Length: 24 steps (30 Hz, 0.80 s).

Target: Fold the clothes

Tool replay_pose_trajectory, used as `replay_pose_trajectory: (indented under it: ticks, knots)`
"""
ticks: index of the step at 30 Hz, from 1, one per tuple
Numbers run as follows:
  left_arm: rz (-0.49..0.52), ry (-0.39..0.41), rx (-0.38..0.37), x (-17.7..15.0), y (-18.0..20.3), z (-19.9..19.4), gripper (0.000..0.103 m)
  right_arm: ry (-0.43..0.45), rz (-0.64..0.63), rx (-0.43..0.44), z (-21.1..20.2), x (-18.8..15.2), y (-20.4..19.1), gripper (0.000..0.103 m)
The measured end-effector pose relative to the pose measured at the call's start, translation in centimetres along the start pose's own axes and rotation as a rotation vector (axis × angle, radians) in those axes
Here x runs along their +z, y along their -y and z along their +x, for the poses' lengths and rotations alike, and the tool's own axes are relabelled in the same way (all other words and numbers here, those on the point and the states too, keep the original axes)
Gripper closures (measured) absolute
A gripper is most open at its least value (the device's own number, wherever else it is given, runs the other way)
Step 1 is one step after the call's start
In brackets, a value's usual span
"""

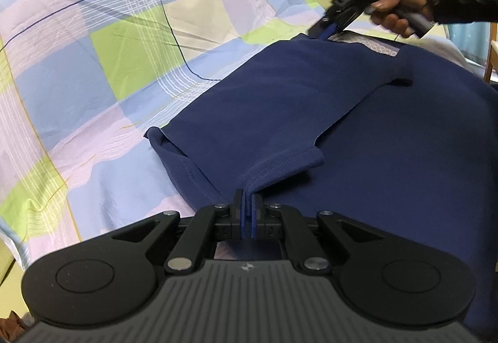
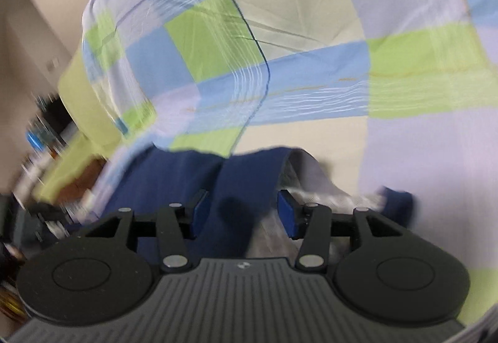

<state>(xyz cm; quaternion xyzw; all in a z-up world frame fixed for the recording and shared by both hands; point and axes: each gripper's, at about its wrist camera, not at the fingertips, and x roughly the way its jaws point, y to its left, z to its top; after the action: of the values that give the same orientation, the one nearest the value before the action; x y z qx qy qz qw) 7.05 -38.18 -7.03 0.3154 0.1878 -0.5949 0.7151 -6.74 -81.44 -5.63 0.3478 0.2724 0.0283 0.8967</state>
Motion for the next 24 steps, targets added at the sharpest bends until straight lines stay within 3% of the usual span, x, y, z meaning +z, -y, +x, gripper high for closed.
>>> replay_pose_trajectory:
  ticks: [2,4,5,8,12,17,18,20,24]
  knots:
    - [-0.008,0.011,-0.006,0.1,-0.1,0.1,0.101,0.031,0.079,0.068,0.9,0.4,0.9,0.061]
    - [-0.011,0.019,-0.017,0.3,-0.1,0.1,0.101,0.089,0.150,0.094,0.7,1.3,1.6,0.099]
    - [-0.003,0.020,-0.022,0.4,0.1,0.1,0.101,0.118,0.169,0.097,0.2,1.6,1.8,0.101]
    - [0.014,0.020,-0.039,0.6,0.5,0.2,0.101,0.171,0.187,0.058,-1.4,1.9,2.3,0.102]
    - [0.017,0.008,-0.043,0.5,0.8,0.7,0.101,0.147,0.202,-0.054,-1.8,0.2,3.2,0.103]
    - [0.008,0.013,-0.057,0.6,0.9,0.6,0.101,0.284,0.241,-0.074,-4.8,-1.7,2.0,0.103]
    - [0.009,0.011,-0.058,0.6,0.8,0.9,0.101,0.277,0.237,-0.090,-4.8,-2.0,1.7,0.103]
    - [-0.001,0.006,-0.053,0.5,0.6,1.3,0.101,0.157,0.173,-0.185,-2.9,-3.0,1.3,0.103]
    - [-0.027,0.003,-0.046,0.2,0.3,1.3,0.101,0.190,0.134,-0.166,-3.6,-2.5,1.5,0.096]
